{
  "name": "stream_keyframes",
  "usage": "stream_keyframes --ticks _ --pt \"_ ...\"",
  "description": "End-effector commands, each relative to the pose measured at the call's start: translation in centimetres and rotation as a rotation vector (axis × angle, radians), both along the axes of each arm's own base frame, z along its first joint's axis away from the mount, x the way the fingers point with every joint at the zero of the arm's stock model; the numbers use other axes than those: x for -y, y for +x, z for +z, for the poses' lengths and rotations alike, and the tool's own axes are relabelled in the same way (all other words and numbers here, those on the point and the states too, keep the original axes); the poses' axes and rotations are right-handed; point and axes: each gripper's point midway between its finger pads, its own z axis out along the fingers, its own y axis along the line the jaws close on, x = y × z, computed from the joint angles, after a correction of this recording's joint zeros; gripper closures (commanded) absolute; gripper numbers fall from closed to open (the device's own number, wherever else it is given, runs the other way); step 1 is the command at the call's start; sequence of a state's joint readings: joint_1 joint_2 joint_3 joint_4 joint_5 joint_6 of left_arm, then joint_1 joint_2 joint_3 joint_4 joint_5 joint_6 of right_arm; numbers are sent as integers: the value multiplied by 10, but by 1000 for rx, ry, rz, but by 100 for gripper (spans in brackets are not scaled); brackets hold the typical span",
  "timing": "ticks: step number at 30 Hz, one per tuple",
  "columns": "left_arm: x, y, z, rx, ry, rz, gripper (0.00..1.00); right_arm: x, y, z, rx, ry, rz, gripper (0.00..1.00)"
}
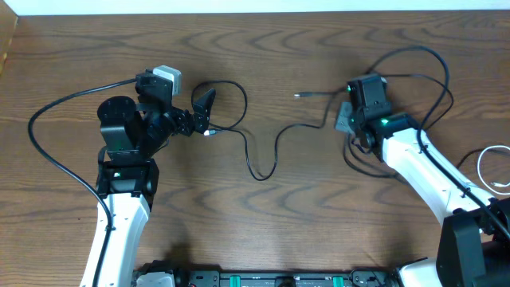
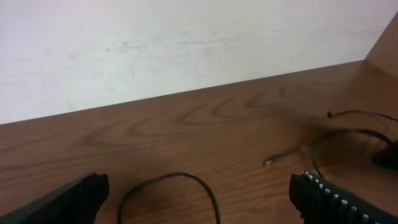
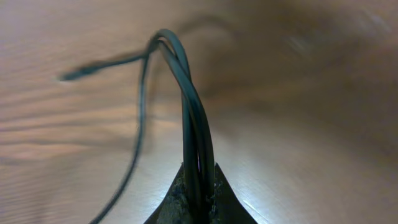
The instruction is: Untangle cables
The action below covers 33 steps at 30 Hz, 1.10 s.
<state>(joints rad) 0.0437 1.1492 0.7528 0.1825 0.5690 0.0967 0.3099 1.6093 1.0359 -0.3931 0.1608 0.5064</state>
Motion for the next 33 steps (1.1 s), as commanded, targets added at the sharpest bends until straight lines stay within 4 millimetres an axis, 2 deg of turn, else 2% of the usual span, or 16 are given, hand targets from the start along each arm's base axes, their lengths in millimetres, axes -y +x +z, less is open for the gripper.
stream_keyframes --ticks 1,5,10,13,15,17,18,19,20,25,29,33 --pt "-1 1 2 0 -5 10 2 -38 28 55 159 22 182 99" --pt "-1 1 0 -8 -5 8 1 -72 52 123 335 32 308 99" --pt "5 0 -5 -25 -8 -10 2 -106 62 206 517 95 376 99" --pt "12 0 -9 -37 -8 -29 2 -129 58 239 593 159 447 99" --pt "16 0 -11 -41 -7 -39 1 -137 56 245 618 148 471 99" --pt "17 0 -11 -39 -7 -42 1 -136 54 237 598 94 476 97" --pt "17 0 -10 -38 -7 -42 1 -132 53 226 561 56 461 80" --pt "17 1 -9 -34 -7 -41 1 -127 52 215 522 15 458 46" --pt "17 1 -9 -31 -7 -41 1 -121 51 201 476 -33 464 1" --pt "17 1 -7 -22 -7 -42 1 -66 37 131 191 -285 360 1" --pt "17 1 -7 -22 -7 -42 1 -35 24 97 36 -405 272 1" --pt "17 1 -7 -22 -7 -42 1 -35 15 63 -81 -363 237 1"
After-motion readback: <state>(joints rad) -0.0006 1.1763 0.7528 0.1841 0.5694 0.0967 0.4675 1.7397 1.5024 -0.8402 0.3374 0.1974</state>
